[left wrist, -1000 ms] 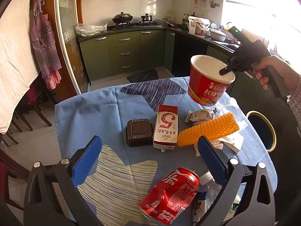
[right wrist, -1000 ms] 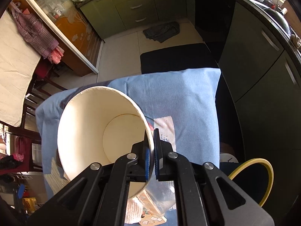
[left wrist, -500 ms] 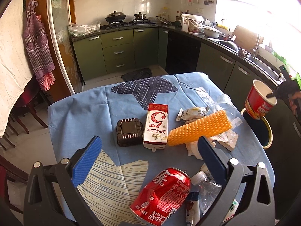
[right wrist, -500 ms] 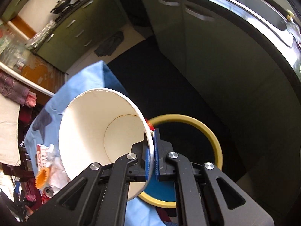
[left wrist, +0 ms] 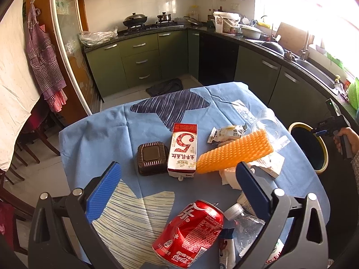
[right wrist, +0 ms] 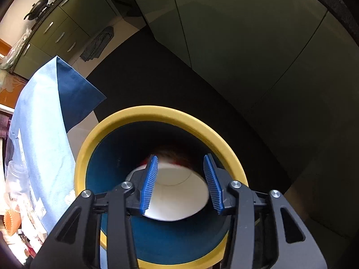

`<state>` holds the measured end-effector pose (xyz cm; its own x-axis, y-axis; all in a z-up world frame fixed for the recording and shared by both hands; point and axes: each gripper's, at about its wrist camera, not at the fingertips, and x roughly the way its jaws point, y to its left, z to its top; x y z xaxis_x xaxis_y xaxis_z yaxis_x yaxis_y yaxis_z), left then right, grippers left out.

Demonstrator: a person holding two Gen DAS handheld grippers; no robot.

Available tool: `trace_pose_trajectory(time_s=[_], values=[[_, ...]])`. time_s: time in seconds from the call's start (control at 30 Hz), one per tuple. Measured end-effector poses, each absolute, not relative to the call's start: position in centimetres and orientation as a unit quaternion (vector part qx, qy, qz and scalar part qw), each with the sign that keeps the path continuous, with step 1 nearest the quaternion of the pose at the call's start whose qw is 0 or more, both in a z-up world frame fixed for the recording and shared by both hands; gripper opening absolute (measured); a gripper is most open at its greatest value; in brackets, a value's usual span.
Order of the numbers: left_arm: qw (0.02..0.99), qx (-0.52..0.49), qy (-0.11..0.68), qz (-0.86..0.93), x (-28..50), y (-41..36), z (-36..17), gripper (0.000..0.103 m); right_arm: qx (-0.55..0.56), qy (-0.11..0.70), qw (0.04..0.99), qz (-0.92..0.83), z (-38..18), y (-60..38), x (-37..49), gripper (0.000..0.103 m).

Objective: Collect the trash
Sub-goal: 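Carry the paper bowl to the yellow-rimmed bin and open the right gripper, then grasp the white milk carton with the left gripper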

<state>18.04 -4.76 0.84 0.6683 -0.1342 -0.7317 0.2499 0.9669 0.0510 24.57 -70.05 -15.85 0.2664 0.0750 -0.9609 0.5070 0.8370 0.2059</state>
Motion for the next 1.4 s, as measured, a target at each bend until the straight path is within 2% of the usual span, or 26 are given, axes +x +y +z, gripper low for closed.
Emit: trace_pose_trajectory(time_s=[0.17,0.37,0.53,0.63,0.7,0.77,0.93,1.03,1.1,1.4], values=[[0.901,0.076,0.412,-0.117,19.4,-5.3,0.1,0.097,0.237,0.577,0.771,-0.127,-13.5,-69.1,24.2,0.044],[0.88,0.086,0.459,-0.087,25.0,-5.2,-2.8,0.097,0.23,0.574,0.779,-0.103,-11.8,-67.3,23.6,0.044],[0.86,0.057,0.496,-0.108,28.7,-5.2,-5.1,0.097,0.228,0.579,0.778,-0.093,-11.5,-66.5,23.9,0.044],[0.852,0.069,0.507,-0.113,30.1,-6.3,-6.2,0.092,0.235,0.579,0.775,-0.092,-11.6,-66.4,24.2,0.044],[0.843,0.075,0.52,-0.115,30.9,-7.0,-7.1,0.081,0.235,0.58,0.775,-0.092,-11.5,-66.4,24.0,0.044],[0.834,0.069,0.536,-0.112,31.8,-7.3,-8.0,0.077,0.235,0.581,0.774,-0.091,-12.1,-66.0,24.9,0.044],[0.823,0.063,0.552,-0.118,33.0,-7.9,-9.2,0.074,0.234,0.584,0.772,-0.09,-12.5,-66.0,25.1,0.045],[0.815,0.063,0.562,-0.123,33.4,-8.5,-9.9,0.065,0.235,0.586,0.77,-0.09,-12.9,-65.9,25.4,0.046],[0.808,0.064,0.573,-0.121,33.9,-8.9,-10.7,0.053,0.235,0.588,0.769,-0.089,-13.2,-65.9,25.4,0.046],[0.819,0.056,0.557,-0.125,33.6,-8.7,-9.6,0.05,0.239,0.586,0.769,-0.089,-13.4,-66.1,25.4,0.046]])
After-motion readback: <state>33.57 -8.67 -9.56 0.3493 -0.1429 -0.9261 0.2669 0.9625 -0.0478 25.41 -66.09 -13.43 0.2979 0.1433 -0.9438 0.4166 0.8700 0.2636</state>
